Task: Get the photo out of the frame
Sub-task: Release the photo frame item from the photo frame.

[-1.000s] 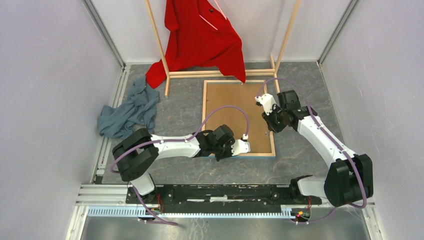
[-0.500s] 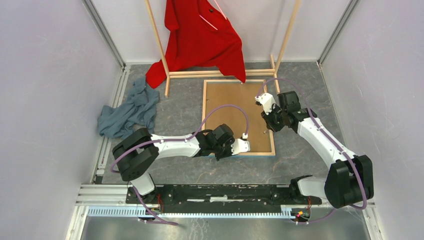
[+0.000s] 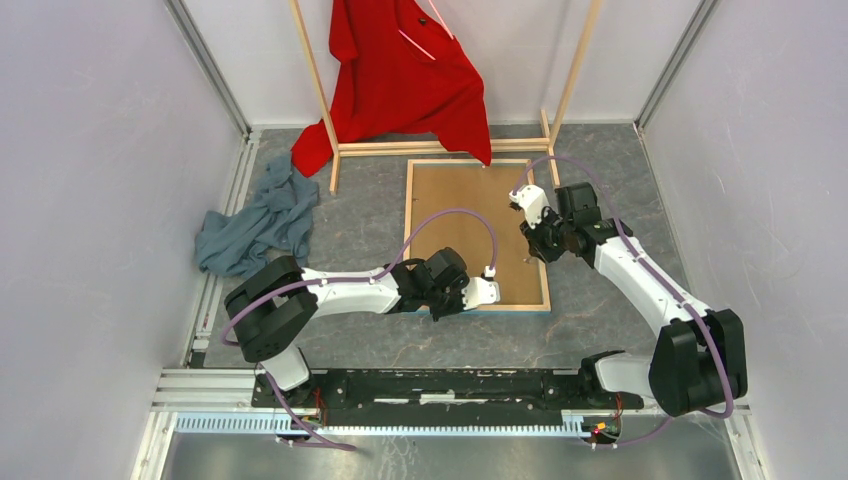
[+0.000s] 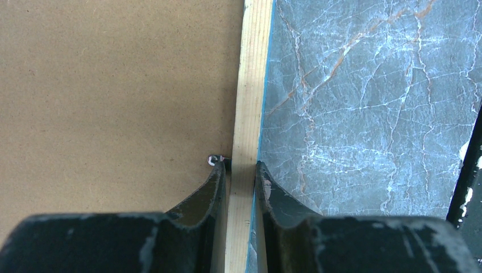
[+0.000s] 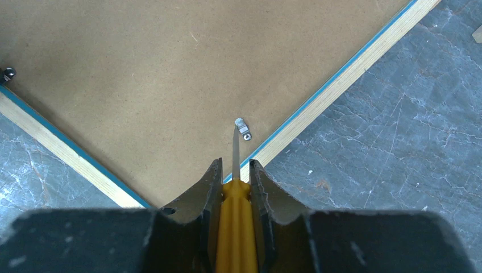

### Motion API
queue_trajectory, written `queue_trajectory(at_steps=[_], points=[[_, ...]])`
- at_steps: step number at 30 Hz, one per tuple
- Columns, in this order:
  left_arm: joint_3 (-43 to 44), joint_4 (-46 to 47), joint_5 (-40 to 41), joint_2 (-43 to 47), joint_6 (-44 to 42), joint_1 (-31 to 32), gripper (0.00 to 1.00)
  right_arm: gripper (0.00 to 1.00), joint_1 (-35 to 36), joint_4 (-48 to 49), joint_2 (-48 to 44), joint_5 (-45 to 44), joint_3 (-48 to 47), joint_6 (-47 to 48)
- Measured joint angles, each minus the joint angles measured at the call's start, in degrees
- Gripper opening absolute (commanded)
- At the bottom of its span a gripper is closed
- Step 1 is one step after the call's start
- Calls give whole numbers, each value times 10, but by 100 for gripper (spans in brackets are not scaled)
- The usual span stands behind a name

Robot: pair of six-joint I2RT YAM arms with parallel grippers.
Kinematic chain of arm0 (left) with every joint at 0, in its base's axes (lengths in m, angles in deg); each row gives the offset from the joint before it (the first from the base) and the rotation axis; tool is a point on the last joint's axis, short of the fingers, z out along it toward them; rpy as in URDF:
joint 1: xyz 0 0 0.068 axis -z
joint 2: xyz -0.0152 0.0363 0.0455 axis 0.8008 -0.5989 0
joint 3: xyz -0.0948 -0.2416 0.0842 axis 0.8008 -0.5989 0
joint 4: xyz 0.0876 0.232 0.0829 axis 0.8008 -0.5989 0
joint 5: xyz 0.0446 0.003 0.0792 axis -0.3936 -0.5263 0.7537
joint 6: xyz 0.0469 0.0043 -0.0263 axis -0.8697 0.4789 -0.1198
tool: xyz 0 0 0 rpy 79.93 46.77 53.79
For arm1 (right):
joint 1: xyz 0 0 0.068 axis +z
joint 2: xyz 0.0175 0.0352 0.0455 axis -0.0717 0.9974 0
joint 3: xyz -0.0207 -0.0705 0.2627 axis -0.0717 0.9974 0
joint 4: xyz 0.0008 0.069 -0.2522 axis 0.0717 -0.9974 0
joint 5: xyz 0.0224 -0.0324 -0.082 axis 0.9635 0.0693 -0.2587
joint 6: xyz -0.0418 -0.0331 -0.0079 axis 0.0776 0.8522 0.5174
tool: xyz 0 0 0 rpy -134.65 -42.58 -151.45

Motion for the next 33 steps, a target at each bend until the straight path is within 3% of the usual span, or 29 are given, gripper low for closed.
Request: queue_trajectory(at_steps=[12, 24, 33], points=[[0, 0, -6, 0, 0, -3, 5, 0, 0, -17, -11, 70, 0, 14], [-6, -16, -10, 31, 3, -15, 66, 0, 0, 44, -21, 107, 16, 14], [-6, -17, -31, 87, 10, -33, 91, 0, 0, 95, -77, 107, 69, 8]])
